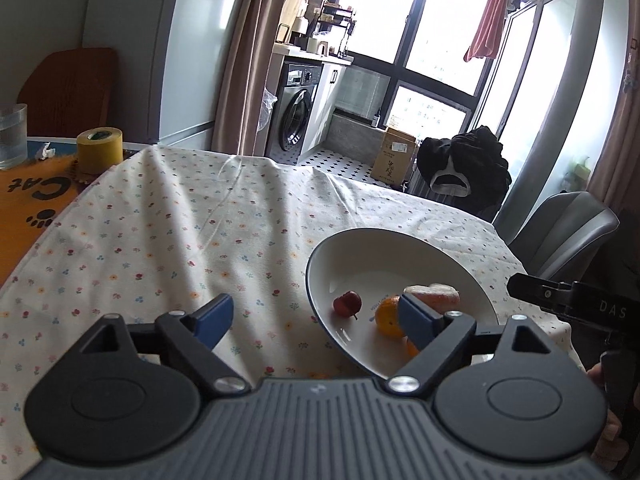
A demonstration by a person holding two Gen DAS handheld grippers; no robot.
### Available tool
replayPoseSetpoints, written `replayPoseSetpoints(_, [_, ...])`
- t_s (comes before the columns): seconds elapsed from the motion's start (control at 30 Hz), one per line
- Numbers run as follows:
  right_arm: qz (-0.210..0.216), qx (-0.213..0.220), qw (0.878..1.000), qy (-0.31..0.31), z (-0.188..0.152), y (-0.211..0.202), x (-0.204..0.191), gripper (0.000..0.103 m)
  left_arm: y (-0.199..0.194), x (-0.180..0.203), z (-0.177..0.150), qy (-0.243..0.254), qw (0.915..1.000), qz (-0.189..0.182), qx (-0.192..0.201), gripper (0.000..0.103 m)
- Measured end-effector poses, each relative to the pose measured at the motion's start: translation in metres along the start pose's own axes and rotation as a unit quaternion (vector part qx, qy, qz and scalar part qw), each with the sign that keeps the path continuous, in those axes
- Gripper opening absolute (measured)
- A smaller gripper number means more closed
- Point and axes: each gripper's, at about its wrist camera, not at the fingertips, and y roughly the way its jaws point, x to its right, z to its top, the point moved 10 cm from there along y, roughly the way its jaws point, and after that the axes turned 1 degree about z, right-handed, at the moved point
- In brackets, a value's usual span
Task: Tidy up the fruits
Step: 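Withdraw both open tools from the bowl toward the loose fruit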
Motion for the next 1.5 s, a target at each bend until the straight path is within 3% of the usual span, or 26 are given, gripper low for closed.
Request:
replayPoseSetpoints(0.47, [-0.002, -0.001, 1.000, -0.013, -0.010, -0.040, -0.008, 0.103, -0.040, 0.001, -0.007, 0.005, 0.9999, 0.010, 0.009, 0.093])
replayPoseSetpoints(0.83, [0.001, -0.014, 1.000, -0.024, -0.030, -0.059, -0.016, 0.103, -0.056, 0.001, -0.028, -0.004, 0.9998, 0.021, 0.002, 0.094])
replayPoseSetpoints(1.17, [-0.001, -0.012, 0.999, -0.033, -0.047, -0.073, -0.020, 0.103, -0.069, 0.009, -0.043, 0.018, 0.9996, 0.021, 0.009, 0.100])
replayPoseSetpoints(1.5, [-0.008, -0.019, 0.999, -0.050, -0.061, -0.076, -0.021, 0.103, -0.064, 0.019, -0.061, 0.042, 0.9989, 0.015, -0.016, 0.103])
